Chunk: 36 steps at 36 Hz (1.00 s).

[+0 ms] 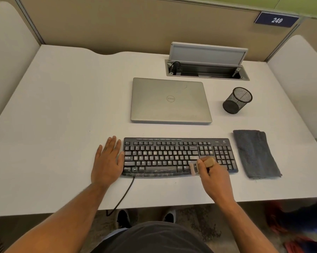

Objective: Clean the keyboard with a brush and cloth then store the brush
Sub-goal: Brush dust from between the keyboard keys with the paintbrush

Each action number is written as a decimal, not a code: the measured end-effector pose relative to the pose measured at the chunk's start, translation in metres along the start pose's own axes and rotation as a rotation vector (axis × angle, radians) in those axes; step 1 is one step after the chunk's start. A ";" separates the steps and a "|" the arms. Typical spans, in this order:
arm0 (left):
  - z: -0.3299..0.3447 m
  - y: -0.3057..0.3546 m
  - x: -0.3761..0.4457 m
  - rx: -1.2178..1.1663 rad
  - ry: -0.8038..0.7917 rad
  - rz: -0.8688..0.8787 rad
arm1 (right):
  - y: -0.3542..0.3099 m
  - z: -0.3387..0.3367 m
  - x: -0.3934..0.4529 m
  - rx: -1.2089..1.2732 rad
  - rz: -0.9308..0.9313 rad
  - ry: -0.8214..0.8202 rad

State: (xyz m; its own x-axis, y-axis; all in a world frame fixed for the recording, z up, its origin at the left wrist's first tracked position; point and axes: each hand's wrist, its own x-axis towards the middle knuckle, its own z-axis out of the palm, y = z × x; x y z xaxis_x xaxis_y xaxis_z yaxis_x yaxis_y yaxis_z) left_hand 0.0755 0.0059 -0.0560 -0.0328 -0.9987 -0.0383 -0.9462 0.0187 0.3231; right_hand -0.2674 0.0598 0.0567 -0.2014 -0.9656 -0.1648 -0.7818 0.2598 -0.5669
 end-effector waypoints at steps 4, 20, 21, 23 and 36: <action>0.001 -0.001 0.001 0.001 -0.004 -0.003 | 0.004 0.003 0.000 -0.063 0.016 -0.064; 0.002 -0.001 0.001 0.010 -0.008 -0.009 | 0.009 0.003 -0.014 0.011 -0.016 0.049; 0.001 0.000 0.001 0.007 -0.006 -0.009 | 0.008 0.004 -0.015 0.015 -0.042 0.075; 0.001 0.000 0.001 0.011 -0.010 -0.008 | 0.009 0.007 -0.013 0.003 -0.074 0.083; 0.002 -0.001 0.001 -0.002 -0.005 -0.003 | 0.023 0.003 -0.004 0.037 0.052 0.187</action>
State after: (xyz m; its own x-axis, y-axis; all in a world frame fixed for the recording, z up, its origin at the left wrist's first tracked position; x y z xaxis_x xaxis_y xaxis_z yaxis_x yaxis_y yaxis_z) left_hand 0.0759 0.0053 -0.0583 -0.0317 -0.9985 -0.0440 -0.9457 0.0157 0.3246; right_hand -0.2826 0.0701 0.0418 -0.3494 -0.9360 -0.0436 -0.7458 0.3060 -0.5917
